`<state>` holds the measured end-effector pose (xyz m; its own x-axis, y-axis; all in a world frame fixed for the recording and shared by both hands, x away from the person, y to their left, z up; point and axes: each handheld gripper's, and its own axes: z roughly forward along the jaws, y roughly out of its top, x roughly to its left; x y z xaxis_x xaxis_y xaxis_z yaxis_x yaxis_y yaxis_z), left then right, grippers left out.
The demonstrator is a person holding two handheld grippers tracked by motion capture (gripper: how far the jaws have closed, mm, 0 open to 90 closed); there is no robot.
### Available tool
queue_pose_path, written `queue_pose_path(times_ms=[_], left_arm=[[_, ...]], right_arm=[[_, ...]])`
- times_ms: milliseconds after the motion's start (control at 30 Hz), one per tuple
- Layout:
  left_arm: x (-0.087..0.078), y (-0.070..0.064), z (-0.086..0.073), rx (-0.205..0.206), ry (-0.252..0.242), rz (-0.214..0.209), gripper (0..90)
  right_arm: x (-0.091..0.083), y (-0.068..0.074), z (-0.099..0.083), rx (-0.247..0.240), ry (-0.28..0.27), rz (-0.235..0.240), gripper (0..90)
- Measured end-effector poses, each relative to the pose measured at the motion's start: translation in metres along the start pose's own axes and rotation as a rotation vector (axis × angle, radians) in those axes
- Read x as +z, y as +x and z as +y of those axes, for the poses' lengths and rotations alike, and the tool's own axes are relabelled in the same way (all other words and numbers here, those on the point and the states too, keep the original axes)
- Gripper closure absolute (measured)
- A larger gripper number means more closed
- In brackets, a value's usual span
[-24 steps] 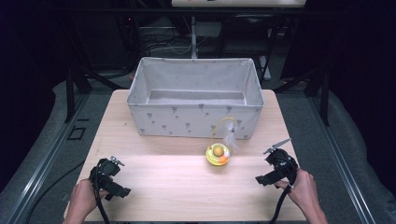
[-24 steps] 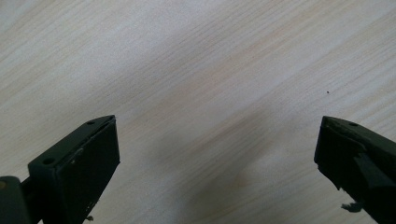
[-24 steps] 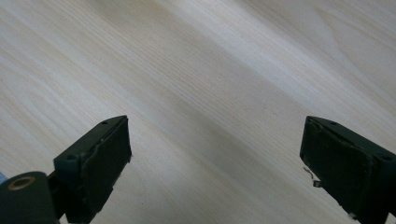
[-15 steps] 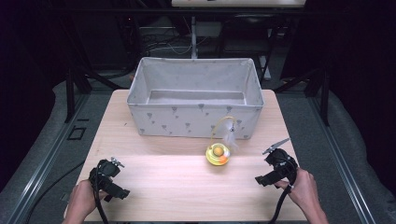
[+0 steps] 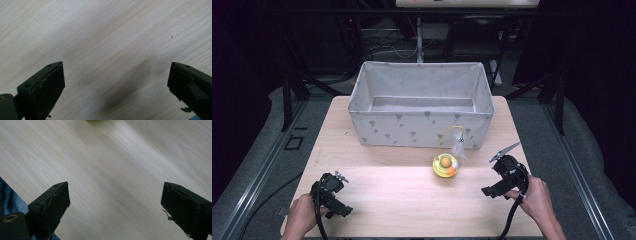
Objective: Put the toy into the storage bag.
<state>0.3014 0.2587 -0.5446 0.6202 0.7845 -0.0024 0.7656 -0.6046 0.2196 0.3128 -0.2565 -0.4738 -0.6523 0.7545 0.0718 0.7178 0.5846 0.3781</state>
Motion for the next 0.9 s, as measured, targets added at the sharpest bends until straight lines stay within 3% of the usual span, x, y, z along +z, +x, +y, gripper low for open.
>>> queue_pose_path(times_ms=[400, 467, 500, 700, 900], left_arm=[[0.002, -0.001, 0.002, 0.012, 0.002, -0.008, 1.2], [0.002, -0.001, 0.002, 0.014, 0.002, -0.008, 1.1], [0.002, -0.001, 0.002, 0.010, 0.001, -0.011, 1.1], [0.003, -0.001, 0.003, 0.013, 0.005, -0.015, 0.9], [0.002, 0.000, 0.003, 0.000, -0.026, -0.033, 0.2]], right_arm=[[-0.021, 0.007, 0.024, -0.071, -0.034, 0.039, 6.6], [-0.025, 0.007, 0.029, -0.086, -0.031, 0.033, 6.7], [-0.029, 0.009, 0.036, -0.117, -0.022, 0.037, 7.8], [-0.035, 0.013, 0.049, -0.149, -0.025, 0.047, 8.2], [-0.043, 0.014, 0.066, -0.174, -0.039, 0.064, 13.2]])
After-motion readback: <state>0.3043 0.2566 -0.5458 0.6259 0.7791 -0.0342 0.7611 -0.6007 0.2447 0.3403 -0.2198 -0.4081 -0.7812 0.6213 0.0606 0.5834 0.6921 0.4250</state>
